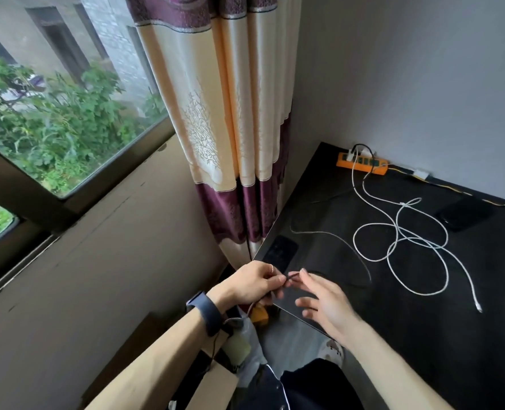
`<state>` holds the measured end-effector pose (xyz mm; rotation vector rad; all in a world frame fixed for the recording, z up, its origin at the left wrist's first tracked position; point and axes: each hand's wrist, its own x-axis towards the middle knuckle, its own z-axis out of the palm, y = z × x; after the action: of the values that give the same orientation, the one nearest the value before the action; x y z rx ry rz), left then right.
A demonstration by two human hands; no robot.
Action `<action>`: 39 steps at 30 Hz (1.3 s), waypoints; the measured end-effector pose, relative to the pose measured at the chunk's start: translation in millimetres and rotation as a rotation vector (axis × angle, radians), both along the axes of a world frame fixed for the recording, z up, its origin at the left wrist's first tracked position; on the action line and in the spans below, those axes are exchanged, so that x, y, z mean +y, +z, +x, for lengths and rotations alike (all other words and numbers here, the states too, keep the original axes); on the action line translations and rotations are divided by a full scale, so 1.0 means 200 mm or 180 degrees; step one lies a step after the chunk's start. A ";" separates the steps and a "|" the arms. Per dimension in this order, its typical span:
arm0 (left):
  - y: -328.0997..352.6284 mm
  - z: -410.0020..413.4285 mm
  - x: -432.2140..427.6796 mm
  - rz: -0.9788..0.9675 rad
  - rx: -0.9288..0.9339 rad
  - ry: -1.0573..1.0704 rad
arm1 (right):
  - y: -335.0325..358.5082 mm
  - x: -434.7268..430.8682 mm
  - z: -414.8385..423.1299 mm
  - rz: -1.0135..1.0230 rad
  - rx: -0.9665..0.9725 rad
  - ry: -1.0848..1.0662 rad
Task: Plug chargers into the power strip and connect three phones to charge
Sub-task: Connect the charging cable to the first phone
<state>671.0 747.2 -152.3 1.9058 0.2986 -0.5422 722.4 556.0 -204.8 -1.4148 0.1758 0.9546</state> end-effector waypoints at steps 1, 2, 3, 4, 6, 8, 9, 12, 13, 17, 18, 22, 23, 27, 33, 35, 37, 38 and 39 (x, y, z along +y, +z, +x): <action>0.00 0.01 -0.01 0.0066 -0.0010 -0.0043 | 0.01 0.04 -0.02 -0.0075 -0.0212 -0.0049; 0.00 0.02 -0.01 0.0081 -0.0020 -0.0018 | 0.02 0.07 -0.01 -0.0200 -0.0395 -0.0123; 0.00 0.02 0.00 0.0035 -0.0026 0.0051 | 0.04 0.09 0.01 -0.0291 -0.0520 -0.0191; 0.01 0.02 0.01 -0.0063 -0.0013 0.0118 | 0.06 0.08 0.05 -0.0331 -0.0585 -0.0280; 0.01 0.01 0.06 -0.0322 0.0068 0.0206 | 0.09 0.04 0.17 -0.0331 -0.0587 -0.0610; -0.01 0.00 0.12 -0.0518 0.0156 0.0270 | 0.13 -0.03 0.31 -0.0286 -0.0498 -0.1189; -0.02 -0.01 0.15 -0.0585 0.0193 0.0313 | 0.16 -0.07 0.39 -0.0299 -0.0442 -0.1501; -0.02 0.00 0.21 -0.0618 0.0189 0.0412 | 0.21 -0.16 0.51 -0.0448 -0.0343 -0.2059; -0.01 0.01 0.21 -0.0583 0.0148 0.0415 | 0.21 -0.17 0.51 -0.0459 -0.0304 -0.2036; 0.04 0.08 0.12 -0.0557 -0.0090 0.0349 | 0.17 -0.07 0.31 -0.0337 -0.0217 -0.0853; 0.05 0.10 0.09 -0.0522 -0.0128 0.0273 | 0.16 -0.03 0.24 -0.0328 -0.0321 -0.0520; 0.06 0.15 0.02 -0.0369 -0.0207 0.0114 | 0.14 0.07 0.09 -0.0399 -0.1025 -0.0081; 0.05 0.14 0.02 -0.0452 -0.0189 0.0195 | 0.14 0.07 0.10 -0.0394 -0.1080 -0.0181; -0.01 0.09 0.04 -0.1159 0.0010 0.0499 | 0.16 -0.02 0.24 -0.0543 -0.1189 -0.0503; -0.07 0.03 0.00 -0.0923 0.0068 0.0207 | 0.13 -0.07 0.35 -0.0721 -0.1248 -0.0794; -0.09 0.00 0.03 -0.0931 0.0107 0.0235 | 0.13 -0.09 0.39 -0.0669 -0.1148 -0.1201; -0.12 -0.04 0.09 -0.0965 0.0180 0.0226 | 0.13 -0.12 0.42 -0.0676 -0.1025 -0.1602; -0.13 -0.05 0.11 -0.0988 0.0219 0.0221 | 0.11 -0.14 0.42 -0.0762 -0.0962 -0.1685; -0.14 -0.07 0.14 -0.0986 0.0254 0.0229 | 0.09 -0.15 0.40 -0.0926 -0.0928 -0.1624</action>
<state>657.9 774.8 -179.5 1.5714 0.3144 -0.5815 803.2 526.5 -186.7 -1.6489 0.4462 0.3052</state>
